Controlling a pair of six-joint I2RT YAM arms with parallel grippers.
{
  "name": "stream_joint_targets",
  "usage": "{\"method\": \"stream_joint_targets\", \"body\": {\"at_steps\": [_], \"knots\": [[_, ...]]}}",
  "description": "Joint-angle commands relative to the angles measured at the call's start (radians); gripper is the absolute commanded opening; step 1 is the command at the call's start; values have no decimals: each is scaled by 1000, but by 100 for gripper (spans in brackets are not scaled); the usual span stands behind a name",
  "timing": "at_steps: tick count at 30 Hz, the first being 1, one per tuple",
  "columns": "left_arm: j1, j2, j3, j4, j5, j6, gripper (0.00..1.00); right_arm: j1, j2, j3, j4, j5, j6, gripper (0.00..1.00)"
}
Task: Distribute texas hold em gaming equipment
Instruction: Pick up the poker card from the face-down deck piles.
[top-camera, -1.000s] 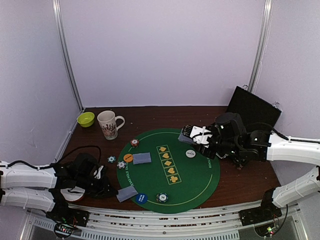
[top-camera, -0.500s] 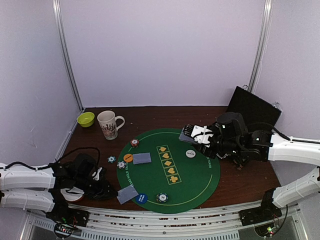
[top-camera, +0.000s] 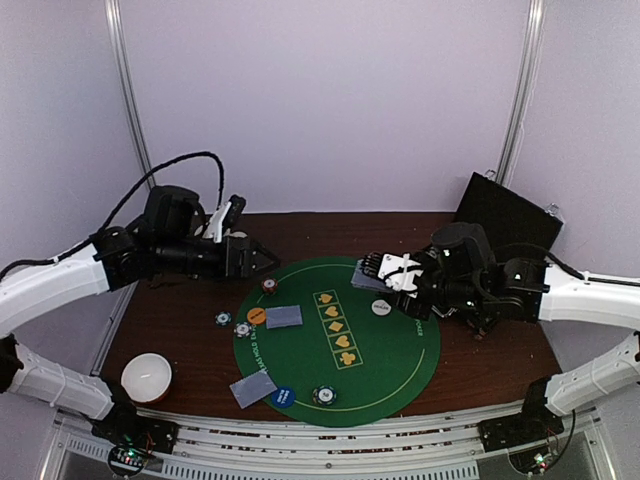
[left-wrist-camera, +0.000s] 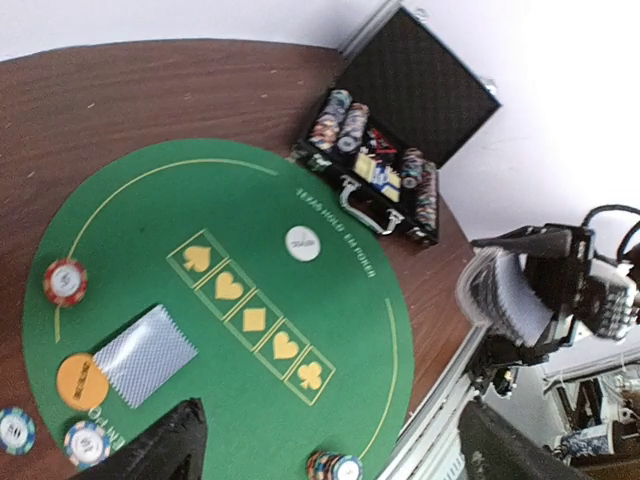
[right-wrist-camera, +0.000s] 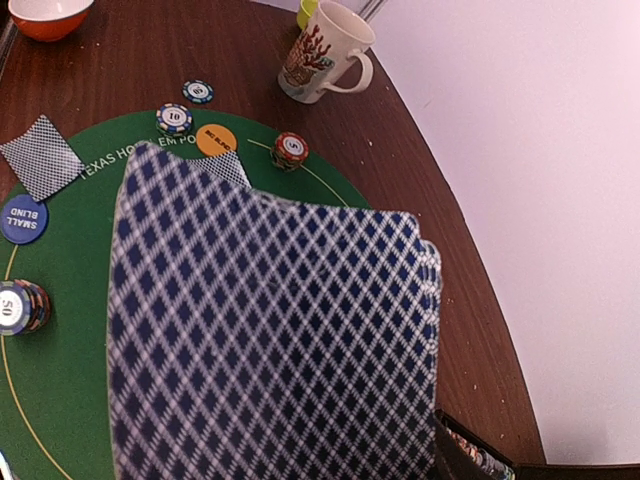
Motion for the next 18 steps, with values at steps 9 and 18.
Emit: {"method": "stream_joint_targets", "body": {"at_steps": [9, 18], "knots": [[-18, 291, 147, 387, 418, 77, 98, 55, 103, 61, 100, 41, -69, 46], [-35, 394, 166, 331, 411, 125, 91, 55, 195, 105, 138, 16, -100, 46]]}}
